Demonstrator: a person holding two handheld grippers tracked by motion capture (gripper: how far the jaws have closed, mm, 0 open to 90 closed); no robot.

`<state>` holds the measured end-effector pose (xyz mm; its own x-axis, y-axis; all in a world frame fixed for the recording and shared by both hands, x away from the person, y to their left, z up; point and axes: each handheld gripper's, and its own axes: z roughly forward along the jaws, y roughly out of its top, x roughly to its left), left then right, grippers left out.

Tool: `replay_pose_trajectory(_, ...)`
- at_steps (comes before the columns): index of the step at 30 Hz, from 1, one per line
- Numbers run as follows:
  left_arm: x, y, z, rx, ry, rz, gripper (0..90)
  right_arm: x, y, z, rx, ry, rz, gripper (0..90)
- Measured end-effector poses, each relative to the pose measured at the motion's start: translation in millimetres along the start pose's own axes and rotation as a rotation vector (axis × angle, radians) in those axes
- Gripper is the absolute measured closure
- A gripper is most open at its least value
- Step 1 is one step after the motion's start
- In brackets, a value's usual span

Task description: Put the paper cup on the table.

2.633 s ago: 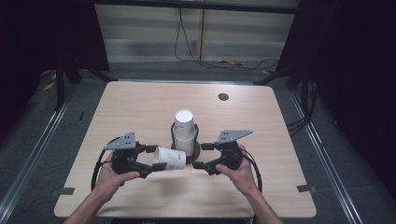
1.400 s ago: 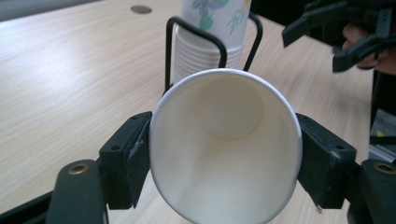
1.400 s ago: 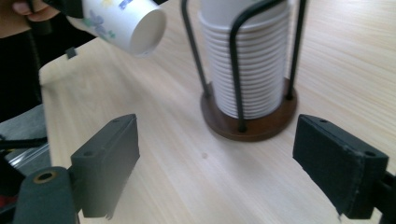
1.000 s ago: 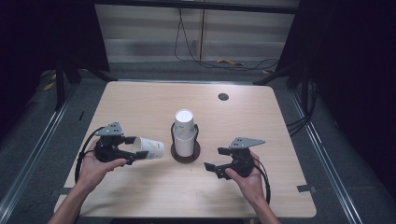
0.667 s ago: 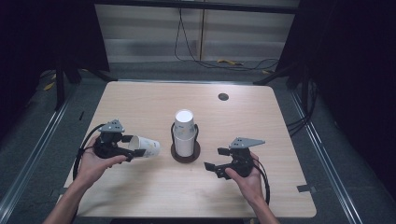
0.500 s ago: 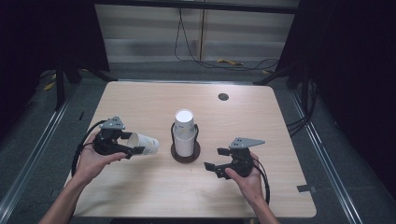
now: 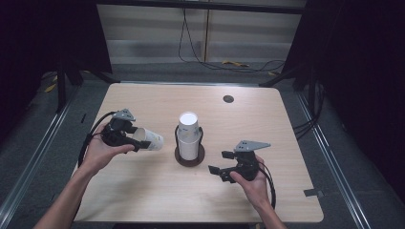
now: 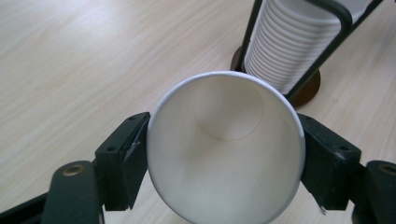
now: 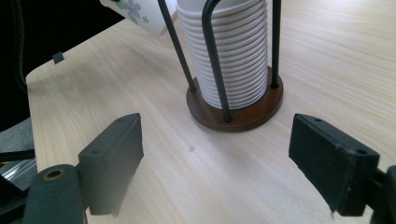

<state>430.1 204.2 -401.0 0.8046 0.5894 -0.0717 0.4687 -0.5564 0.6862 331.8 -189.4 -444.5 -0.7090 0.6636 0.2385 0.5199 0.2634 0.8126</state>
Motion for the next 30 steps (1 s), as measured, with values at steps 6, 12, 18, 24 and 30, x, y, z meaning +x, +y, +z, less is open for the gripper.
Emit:
replay_pose_trajectory(6,5.9,9.4,3.8,0.057,0.015,0.002,25.5,-0.9,0.3,-0.3,-0.003,-0.002,0.000,17.4)
replay_pose_trajectory(12,18.7,15.8,13.2,0.088,0.023,-0.035,25.5,-0.8,0.1,2.4,0.007,-0.003,-0.003,17.5)
replay_pose_trajectory(18,27.9,20.1,20.7,0.134,0.032,-0.034,25.6,-0.1,0.8,1.6,-0.002,-0.005,-0.007,18.0)
replay_pose_trajectory(24,27.3,17.9,32.2,0.188,0.059,-0.029,25.1,-1.6,1.0,-0.8,-0.011,-0.008,-0.001,18.0)
replay_pose_trajectory(30,28.0,14.7,39.6,0.265,0.039,-0.008,24.5,-1.2,1.0,-0.6,-0.007,-0.007,-0.004,17.9)
